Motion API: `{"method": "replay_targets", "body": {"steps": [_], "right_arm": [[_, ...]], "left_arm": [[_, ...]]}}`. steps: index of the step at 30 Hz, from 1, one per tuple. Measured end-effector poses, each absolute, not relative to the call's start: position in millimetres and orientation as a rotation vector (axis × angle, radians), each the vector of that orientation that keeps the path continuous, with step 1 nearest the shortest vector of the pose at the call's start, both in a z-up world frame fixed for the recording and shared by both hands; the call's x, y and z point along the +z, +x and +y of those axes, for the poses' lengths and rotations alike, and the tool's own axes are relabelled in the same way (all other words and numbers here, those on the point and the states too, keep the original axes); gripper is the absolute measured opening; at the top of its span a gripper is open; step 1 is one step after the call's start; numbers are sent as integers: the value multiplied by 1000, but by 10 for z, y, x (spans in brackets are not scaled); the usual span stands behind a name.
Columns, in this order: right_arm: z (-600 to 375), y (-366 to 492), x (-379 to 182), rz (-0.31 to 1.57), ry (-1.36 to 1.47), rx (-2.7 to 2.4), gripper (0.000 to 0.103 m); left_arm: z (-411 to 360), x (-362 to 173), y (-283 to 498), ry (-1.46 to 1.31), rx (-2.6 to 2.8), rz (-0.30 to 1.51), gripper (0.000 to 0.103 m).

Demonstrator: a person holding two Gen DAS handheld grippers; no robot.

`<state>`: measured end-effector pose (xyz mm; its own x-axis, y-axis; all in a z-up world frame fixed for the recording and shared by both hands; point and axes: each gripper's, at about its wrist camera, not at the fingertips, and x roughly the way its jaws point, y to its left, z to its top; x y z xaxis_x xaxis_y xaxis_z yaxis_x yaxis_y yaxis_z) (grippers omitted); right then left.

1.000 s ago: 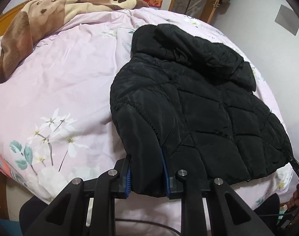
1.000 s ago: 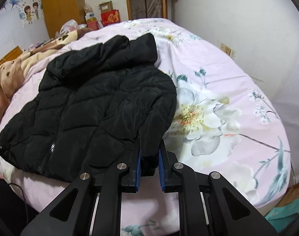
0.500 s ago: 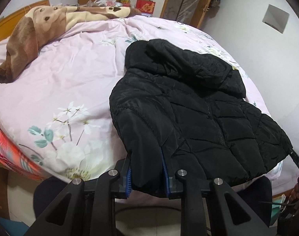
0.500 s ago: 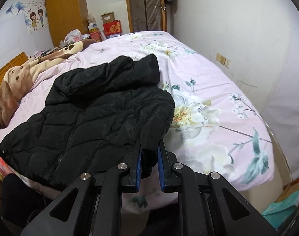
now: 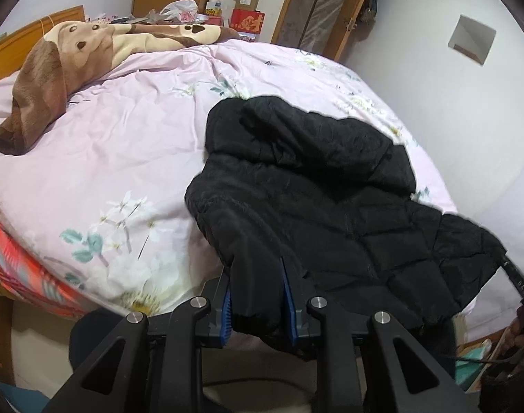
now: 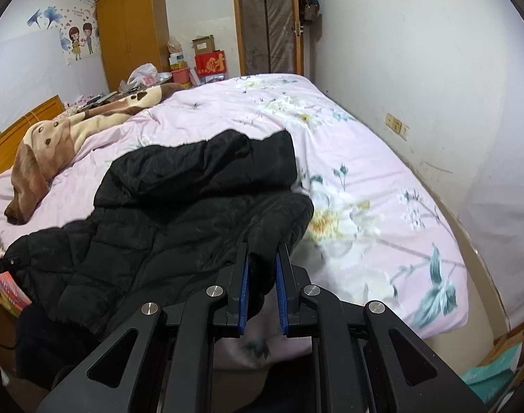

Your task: Fold large clothes

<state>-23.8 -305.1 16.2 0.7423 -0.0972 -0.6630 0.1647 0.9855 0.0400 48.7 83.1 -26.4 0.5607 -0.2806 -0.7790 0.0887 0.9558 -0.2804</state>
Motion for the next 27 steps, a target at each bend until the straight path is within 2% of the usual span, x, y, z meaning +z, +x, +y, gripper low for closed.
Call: {"method": "replay_targets", "body": {"steps": [6,15,27], "right_arm": [[-3036,169,387,704,73,-145,14],[-3036,1150,740,708,59,-154,14],[-3209,2552,732,812,27,-174,14]], "left_arm": [[783,6,917,-239,-221,920,24],[695,341,1961,-267,-177,900,24],[614,206,3383,-274,-75,988,24]]}}
